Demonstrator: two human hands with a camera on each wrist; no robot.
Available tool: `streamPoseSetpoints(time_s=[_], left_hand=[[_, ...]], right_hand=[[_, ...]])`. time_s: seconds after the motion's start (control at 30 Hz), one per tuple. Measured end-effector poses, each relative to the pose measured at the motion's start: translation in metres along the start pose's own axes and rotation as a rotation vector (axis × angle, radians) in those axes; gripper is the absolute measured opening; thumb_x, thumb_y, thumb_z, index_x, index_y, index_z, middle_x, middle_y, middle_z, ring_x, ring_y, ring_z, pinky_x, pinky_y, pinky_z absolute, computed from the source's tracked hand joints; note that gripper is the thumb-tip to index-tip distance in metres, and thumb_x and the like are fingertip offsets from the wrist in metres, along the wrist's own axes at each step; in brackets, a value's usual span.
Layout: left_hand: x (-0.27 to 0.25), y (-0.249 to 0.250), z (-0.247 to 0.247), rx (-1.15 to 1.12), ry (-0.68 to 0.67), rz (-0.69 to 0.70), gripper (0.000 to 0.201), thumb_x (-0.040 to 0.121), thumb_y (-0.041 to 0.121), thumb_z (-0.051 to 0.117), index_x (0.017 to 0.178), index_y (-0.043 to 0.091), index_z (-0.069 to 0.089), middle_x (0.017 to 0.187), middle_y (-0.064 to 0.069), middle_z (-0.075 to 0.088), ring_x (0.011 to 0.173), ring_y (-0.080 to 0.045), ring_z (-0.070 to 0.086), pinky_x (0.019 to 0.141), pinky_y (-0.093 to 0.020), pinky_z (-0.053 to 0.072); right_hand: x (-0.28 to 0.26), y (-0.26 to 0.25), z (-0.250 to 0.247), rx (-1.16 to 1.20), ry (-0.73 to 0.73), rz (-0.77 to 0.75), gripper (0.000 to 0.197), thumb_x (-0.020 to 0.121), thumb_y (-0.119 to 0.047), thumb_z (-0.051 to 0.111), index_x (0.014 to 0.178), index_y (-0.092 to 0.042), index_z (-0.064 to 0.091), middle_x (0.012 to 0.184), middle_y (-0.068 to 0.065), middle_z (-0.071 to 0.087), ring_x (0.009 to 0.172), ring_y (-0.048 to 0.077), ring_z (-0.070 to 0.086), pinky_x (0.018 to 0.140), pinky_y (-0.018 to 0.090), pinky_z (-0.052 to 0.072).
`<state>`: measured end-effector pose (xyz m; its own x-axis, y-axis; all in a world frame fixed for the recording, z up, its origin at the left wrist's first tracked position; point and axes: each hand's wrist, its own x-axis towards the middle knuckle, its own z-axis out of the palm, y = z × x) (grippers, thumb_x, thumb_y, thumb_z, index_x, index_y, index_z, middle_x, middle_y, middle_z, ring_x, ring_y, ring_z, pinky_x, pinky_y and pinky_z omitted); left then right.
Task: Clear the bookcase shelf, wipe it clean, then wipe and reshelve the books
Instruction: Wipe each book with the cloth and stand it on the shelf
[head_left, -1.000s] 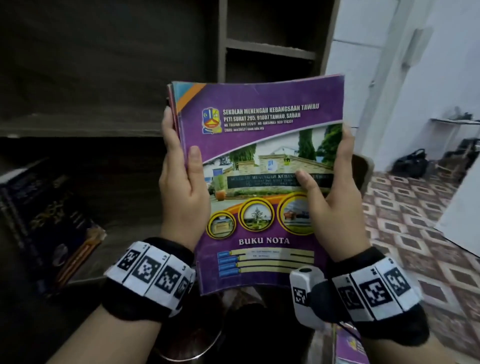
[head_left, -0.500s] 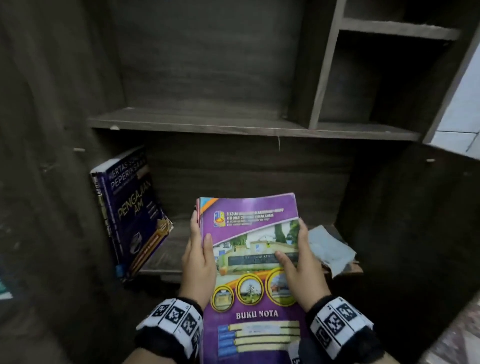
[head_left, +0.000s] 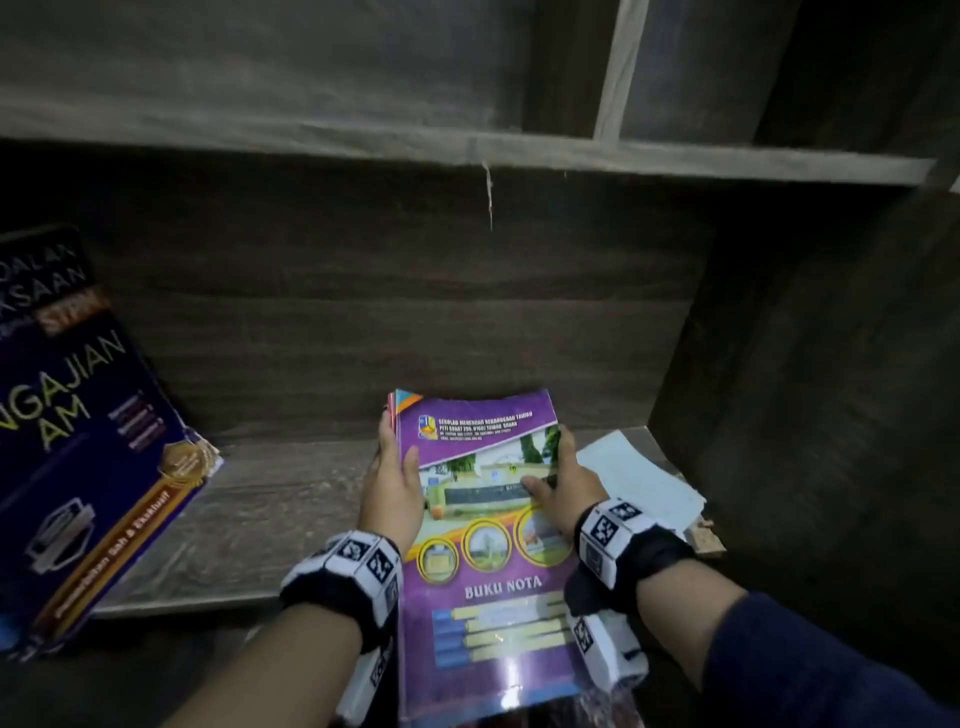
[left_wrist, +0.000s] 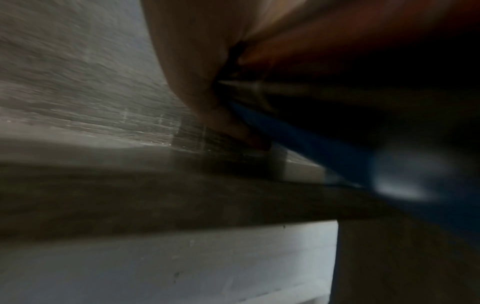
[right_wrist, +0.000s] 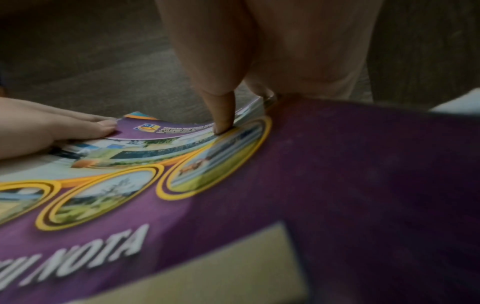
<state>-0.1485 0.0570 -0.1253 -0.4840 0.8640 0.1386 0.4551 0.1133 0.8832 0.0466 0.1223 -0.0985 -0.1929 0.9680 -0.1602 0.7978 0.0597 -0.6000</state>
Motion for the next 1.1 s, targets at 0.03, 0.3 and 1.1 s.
streamPoseSetpoints(time_s=[0.03, 0.3, 1.1], left_hand=[[0.005, 0.000, 0.003, 0.023, -0.010, -0.009, 0.058, 0.104, 0.027, 0.034, 0.156, 0.028, 0.007, 0.144, -0.007, 0.048, 0.120, -0.028, 0.055, 0.089, -0.027, 0.043], [0.017, -0.009, 0.011, 0.190, -0.078, -0.143, 0.058, 0.105, 0.032, 0.032, 0.156, 0.020, 0.007, 0.149, -0.016, 0.040, 0.130, -0.034, 0.045, 0.097, -0.038, 0.041], [-0.019, -0.023, -0.012, -0.231, -0.208, -0.161, 0.061, 0.100, 0.043, 0.043, 0.154, 0.032, 0.017, 0.154, 0.009, 0.032, 0.140, -0.014, 0.036, 0.116, -0.041, 0.030]], right_hand=[[0.004, 0.002, 0.000, -0.027, -0.016, 0.020, 0.086, 0.095, -0.036, 0.056, 0.153, -0.020, -0.005, 0.116, 0.019, 0.062, 0.101, 0.035, 0.062, 0.072, 0.031, 0.043], [0.016, 0.004, -0.003, -0.256, -0.093, 0.076, 0.083, 0.092, -0.049, 0.055, 0.151, -0.010, 0.010, 0.119, 0.016, 0.061, 0.105, 0.034, 0.060, 0.071, 0.032, 0.044], [0.006, 0.059, -0.073, -0.367, 0.276, 0.057, 0.054, 0.093, -0.009, 0.042, 0.143, -0.029, 0.038, 0.132, 0.022, 0.052, 0.113, 0.042, 0.054, 0.091, 0.042, 0.044]])
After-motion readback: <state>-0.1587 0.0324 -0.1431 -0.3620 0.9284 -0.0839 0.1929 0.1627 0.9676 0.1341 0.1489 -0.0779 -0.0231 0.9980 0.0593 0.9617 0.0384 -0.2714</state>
